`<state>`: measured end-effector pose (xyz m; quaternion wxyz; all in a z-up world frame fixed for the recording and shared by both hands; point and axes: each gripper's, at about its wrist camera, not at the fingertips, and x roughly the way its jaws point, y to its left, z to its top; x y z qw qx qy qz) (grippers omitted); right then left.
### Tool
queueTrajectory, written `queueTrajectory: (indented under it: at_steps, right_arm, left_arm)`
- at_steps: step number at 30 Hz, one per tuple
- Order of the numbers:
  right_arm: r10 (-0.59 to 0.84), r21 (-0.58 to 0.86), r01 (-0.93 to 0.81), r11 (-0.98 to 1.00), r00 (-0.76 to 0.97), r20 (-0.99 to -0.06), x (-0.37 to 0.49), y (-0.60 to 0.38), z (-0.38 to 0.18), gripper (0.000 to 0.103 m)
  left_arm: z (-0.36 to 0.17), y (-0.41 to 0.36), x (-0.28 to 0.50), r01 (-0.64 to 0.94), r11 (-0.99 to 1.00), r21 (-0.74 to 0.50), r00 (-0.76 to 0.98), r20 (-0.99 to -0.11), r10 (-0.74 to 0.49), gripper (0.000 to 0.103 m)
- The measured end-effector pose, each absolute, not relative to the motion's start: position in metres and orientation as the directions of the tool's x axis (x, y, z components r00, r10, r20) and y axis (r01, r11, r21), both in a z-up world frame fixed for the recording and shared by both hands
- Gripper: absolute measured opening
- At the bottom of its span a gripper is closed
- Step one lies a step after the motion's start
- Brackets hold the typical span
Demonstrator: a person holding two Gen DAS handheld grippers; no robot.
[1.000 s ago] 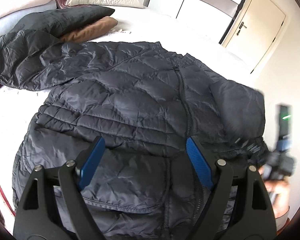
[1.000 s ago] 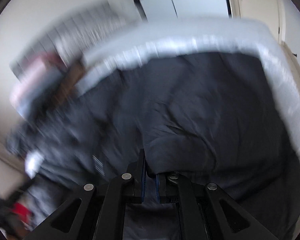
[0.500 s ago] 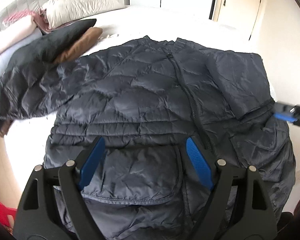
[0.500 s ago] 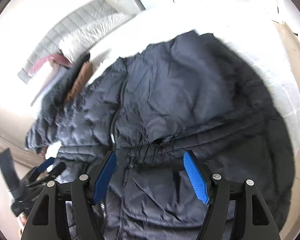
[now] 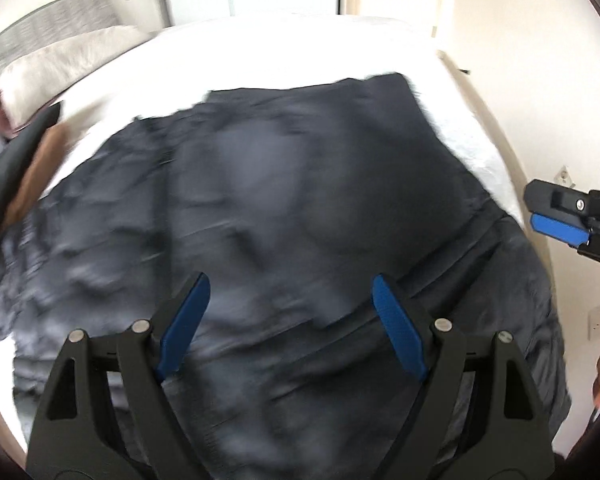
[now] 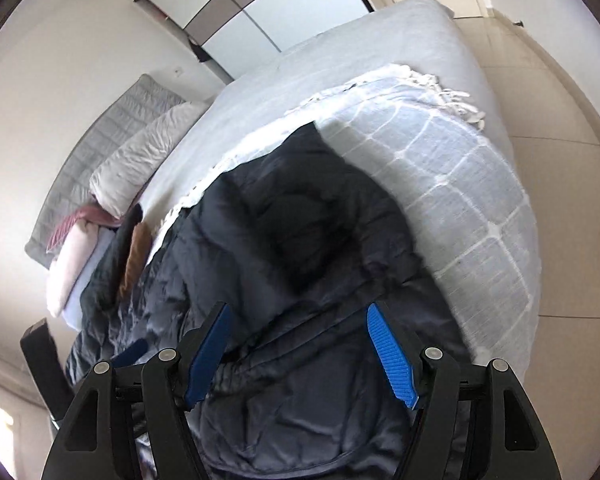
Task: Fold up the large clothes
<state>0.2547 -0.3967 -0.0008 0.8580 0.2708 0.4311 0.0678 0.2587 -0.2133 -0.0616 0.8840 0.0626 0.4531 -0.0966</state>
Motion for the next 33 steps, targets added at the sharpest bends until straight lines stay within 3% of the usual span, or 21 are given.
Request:
queueTrajectory:
  at_steps: [4, 6, 8, 9, 10, 17, 24, 31, 33]
  right_arm:
    - [0.345, 0.537, 0.144, 0.831, 0.623, -0.702, 0.254, -0.419, 0.000, 0.071]
    - [0.353, 0.555, 0.158, 0.817, 0.623, -0.698, 0.256, -0.426, -0.002, 0.071]
    - [0.360, 0.564, 0.162, 0.810, 0.622, -0.695, 0.259, -0.429, -0.004, 0.071]
    - [0.361, 0.564, 0.160, 0.810, 0.621, -0.695, 0.260, -0.430, -0.004, 0.071]
    - [0.361, 0.563, 0.160, 0.811, 0.620, -0.697, 0.262, -0.430, -0.004, 0.071]
    - [0.369, 0.551, 0.140, 0.823, 0.605, -0.705, 0.261, -0.417, -0.004, 0.071]
    - [0.358, 0.513, 0.103, 0.852, 0.601, -0.714, 0.251, -0.398, 0.002, 0.071]
    - [0.352, 0.477, 0.065, 0.876, 0.592, -0.725, 0.248, -0.381, 0.004, 0.071]
    - [0.351, 0.473, 0.060, 0.879, 0.591, -0.726, 0.248, -0.377, 0.005, 0.071]
  left_arm:
    - [-0.087, -0.248, 0.271, 0.263, 0.963, 0.058, 0.556, -0.825, -0.102, 0.084]
    - [-0.095, -0.255, 0.276, 0.238, 0.965, 0.109, 0.572, -0.819, -0.049, 0.078]
    - [-0.092, -0.252, 0.275, 0.229, 0.969, 0.098, 0.601, -0.797, -0.061, 0.053]
    - [-0.089, -0.248, 0.273, 0.230, 0.970, 0.078, 0.609, -0.789, -0.081, 0.046]
    - [-0.082, -0.242, 0.271, 0.231, 0.972, 0.047, 0.619, -0.778, -0.110, 0.031]
    - [-0.042, -0.182, 0.255, 0.158, 0.977, -0.140, 0.675, -0.707, -0.211, 0.011]
    - [-0.049, -0.086, 0.240, -0.047, 0.944, -0.328, 0.673, -0.708, -0.212, 0.013]
    - [-0.093, -0.020, 0.222, -0.240, 0.914, -0.328, 0.568, -0.810, -0.141, 0.058]
    - [-0.093, -0.007, 0.211, -0.232, 0.904, -0.359, 0.571, -0.803, -0.172, 0.062]
